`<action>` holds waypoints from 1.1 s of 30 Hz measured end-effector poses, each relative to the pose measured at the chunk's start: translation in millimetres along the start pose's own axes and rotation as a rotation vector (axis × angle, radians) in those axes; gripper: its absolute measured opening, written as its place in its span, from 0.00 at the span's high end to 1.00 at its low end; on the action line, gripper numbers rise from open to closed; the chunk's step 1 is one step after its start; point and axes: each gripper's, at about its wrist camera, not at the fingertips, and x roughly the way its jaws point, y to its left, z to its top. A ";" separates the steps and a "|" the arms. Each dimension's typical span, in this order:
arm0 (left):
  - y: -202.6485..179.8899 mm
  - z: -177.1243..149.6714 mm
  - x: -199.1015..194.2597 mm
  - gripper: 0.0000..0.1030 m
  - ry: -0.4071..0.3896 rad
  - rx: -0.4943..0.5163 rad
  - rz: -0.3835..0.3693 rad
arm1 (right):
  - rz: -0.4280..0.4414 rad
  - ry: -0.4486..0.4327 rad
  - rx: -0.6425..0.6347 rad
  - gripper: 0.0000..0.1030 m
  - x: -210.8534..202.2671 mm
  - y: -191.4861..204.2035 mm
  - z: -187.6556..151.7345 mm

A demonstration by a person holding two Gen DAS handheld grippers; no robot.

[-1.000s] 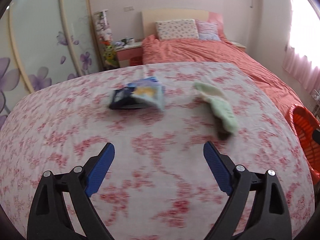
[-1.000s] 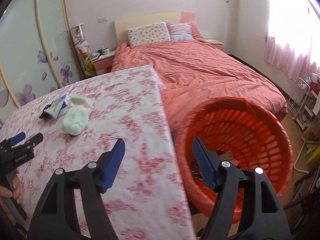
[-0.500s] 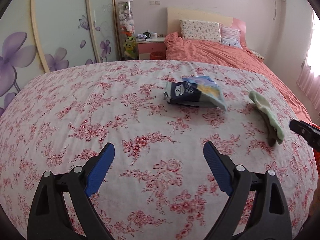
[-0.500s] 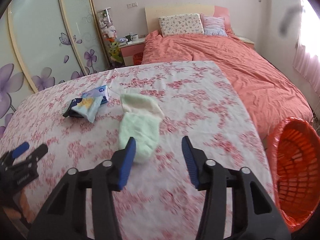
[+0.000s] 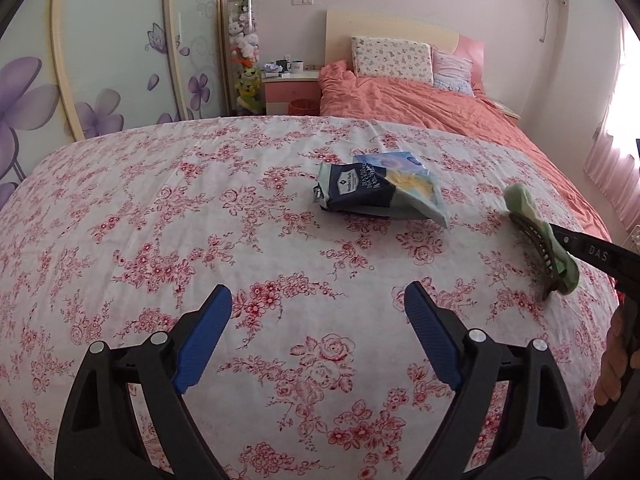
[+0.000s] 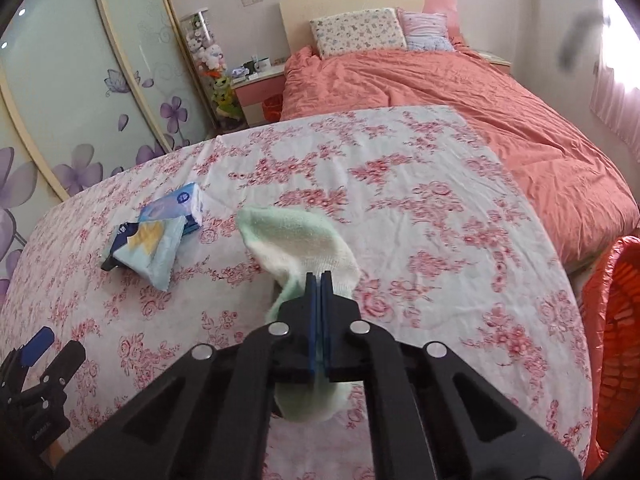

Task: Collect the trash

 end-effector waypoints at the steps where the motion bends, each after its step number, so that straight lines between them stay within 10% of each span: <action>1: -1.5 1.5 0.5 0.15 -0.001 -0.004 -0.004 | 0.001 -0.003 0.009 0.97 -3.0 -4.3 -0.3; 17: -62.2 43.8 37.3 0.16 -0.005 -0.043 -0.076 | -0.194 0.026 0.020 0.96 -12.1 -61.2 -26.0; 33: -44.4 33.7 52.5 0.87 0.107 -0.064 -0.118 | -0.190 0.028 0.007 0.95 -12.8 -58.4 -28.0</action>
